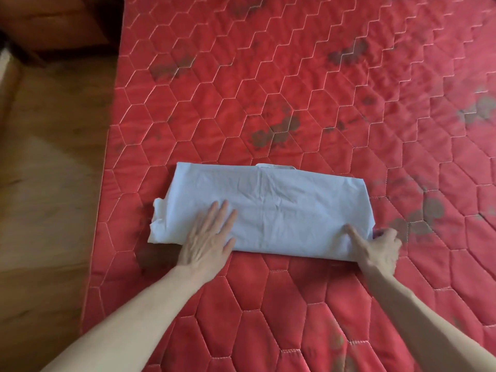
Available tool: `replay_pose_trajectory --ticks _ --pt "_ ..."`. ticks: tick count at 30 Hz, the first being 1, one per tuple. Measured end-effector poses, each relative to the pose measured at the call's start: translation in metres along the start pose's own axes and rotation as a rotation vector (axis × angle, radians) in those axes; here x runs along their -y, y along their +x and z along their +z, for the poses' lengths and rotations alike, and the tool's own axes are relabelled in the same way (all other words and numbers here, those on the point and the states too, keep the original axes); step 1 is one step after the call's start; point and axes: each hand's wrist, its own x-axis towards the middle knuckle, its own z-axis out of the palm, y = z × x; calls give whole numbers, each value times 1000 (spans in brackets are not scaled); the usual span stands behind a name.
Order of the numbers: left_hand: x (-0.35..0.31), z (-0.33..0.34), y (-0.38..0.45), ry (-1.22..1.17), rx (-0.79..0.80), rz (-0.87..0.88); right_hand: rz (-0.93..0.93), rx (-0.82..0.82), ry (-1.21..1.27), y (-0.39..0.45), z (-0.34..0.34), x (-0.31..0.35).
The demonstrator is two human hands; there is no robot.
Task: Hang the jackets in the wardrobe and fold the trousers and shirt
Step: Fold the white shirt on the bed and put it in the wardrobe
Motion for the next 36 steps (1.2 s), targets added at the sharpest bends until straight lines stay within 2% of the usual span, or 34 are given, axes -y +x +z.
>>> replay_pose_trajectory --ticks 3,5,7,11,15,21,24,27,30,33,36 --pt "-35 1 17 -33 217 175 76 254 273 13 -17 10" --pt "-57 0 24 -84 360 125 215 406 382 12 -23 21" --pt "-68 -2 27 -85 436 70 257 412 407 3 -24 36" --pt "-62 -12 25 -200 463 77 134 388 399 -30 -23 72" --pt "-41 -32 25 -574 390 5 -97 350 206 -79 -15 122" --pt "-4 -62 22 -1396 206 -427 -410 256 -214 -163 32 190" --pt "17 -76 24 -1706 241 -638 -481 254 -311 -198 65 208" --pt "42 -82 26 -1901 292 -697 -512 297 -313 -220 97 217" --pt "58 -84 29 -1900 264 -733 -490 430 -249 -237 122 216" --pt "72 -75 25 -1699 227 -784 -529 587 -217 -248 136 206" --pt "90 -65 17 -1556 205 -776 -614 754 -41 -245 142 186"
